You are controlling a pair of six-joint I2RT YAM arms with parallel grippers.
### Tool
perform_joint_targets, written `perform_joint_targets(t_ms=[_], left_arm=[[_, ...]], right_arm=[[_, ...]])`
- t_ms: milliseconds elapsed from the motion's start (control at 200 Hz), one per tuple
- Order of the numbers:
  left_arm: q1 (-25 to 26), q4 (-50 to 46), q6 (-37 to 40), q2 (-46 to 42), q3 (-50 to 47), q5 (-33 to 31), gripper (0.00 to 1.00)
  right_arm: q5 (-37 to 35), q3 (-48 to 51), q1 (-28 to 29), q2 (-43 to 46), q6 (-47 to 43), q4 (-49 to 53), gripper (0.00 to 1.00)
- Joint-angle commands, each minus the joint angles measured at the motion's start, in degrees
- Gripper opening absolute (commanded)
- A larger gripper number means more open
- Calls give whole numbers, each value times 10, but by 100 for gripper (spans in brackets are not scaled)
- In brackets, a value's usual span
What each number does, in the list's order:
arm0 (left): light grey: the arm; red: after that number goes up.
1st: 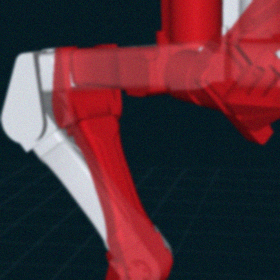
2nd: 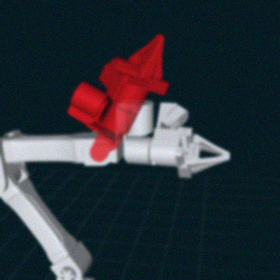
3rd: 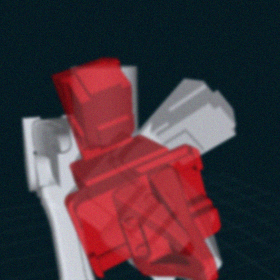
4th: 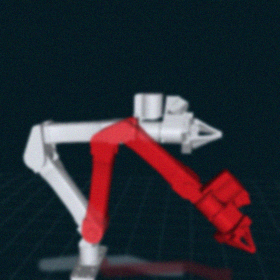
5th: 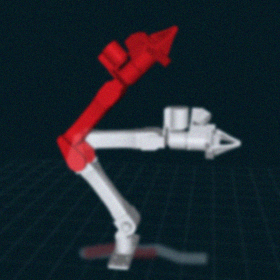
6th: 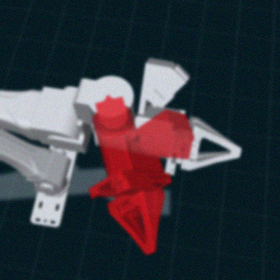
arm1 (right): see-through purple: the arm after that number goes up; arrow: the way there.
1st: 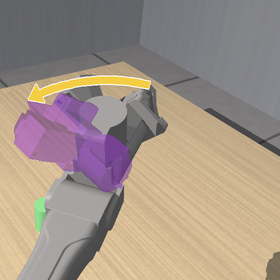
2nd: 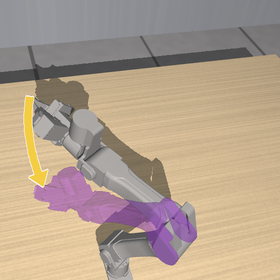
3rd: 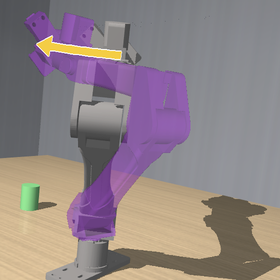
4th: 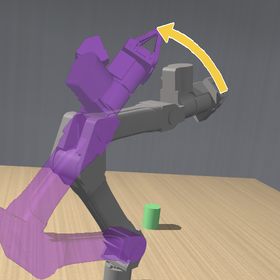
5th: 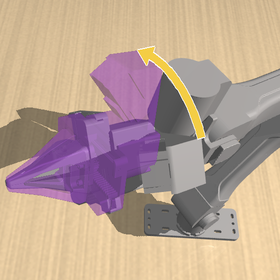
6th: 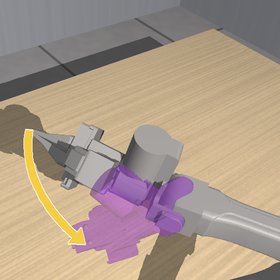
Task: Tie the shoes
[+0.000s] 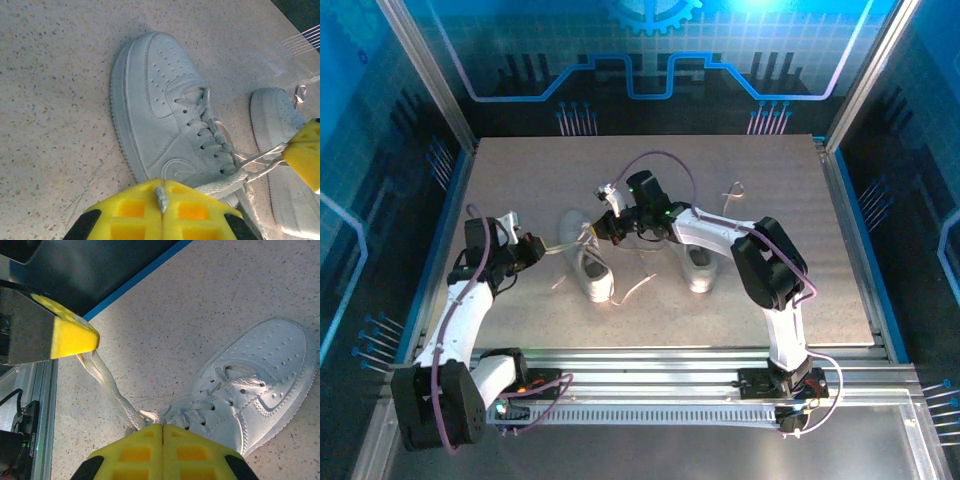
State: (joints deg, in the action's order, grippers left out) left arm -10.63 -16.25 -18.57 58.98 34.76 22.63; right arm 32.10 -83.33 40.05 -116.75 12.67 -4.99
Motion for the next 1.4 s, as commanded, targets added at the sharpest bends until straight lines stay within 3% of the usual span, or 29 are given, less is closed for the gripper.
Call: perform_joint_targets(t_ms=[0, 80, 185, 340, 530, 590, 655, 740, 840, 960, 1156, 1396], left_arm=[[-6, -1, 33, 5, -3, 28, 19], [-6, -12, 66, -1, 11, 39, 36], [-6, -39, 122, -17, 38, 36, 43], [-6, -33, 211, -44, 64, 56, 44], [4, 21, 353, -58, 59, 144, 43], [19, 23, 423, -57, 55, 175, 42], [55, 11, 551, -60, 44, 198, 41], [107, 6, 695, -58, 26, 172, 37], [133, 32, 747, -35, 20, 154, 30], [172, 33, 816, 3, 25, 104, 30], [197, 13, 890, 71, 42, 50, 36], [215, 23, 917, 95, 39, 9, 36]], right_arm=[[22, -3, -7, 14, -3, -23, 0], [38, -10, -7, 8, -13, -11, 0], [46, -16, -7, 5, -28, 5, 0], [70, -37, -9, -8, -50, 40, 0], [77, -48, -14, -17, -56, 56, 0], [79, -47, -15, -17, -56, 53, 0], [81, -46, -16, -17, -54, 53, 0], [87, -47, -17, -21, -55, 53, 0], [93, -48, -17, -23, -56, 59, 0], [94, -52, -17, -26, -58, 65, 0], [92, -57, -17, -32, -58, 67, 0], [95, -60, -17, -36, -59, 71, 0]])
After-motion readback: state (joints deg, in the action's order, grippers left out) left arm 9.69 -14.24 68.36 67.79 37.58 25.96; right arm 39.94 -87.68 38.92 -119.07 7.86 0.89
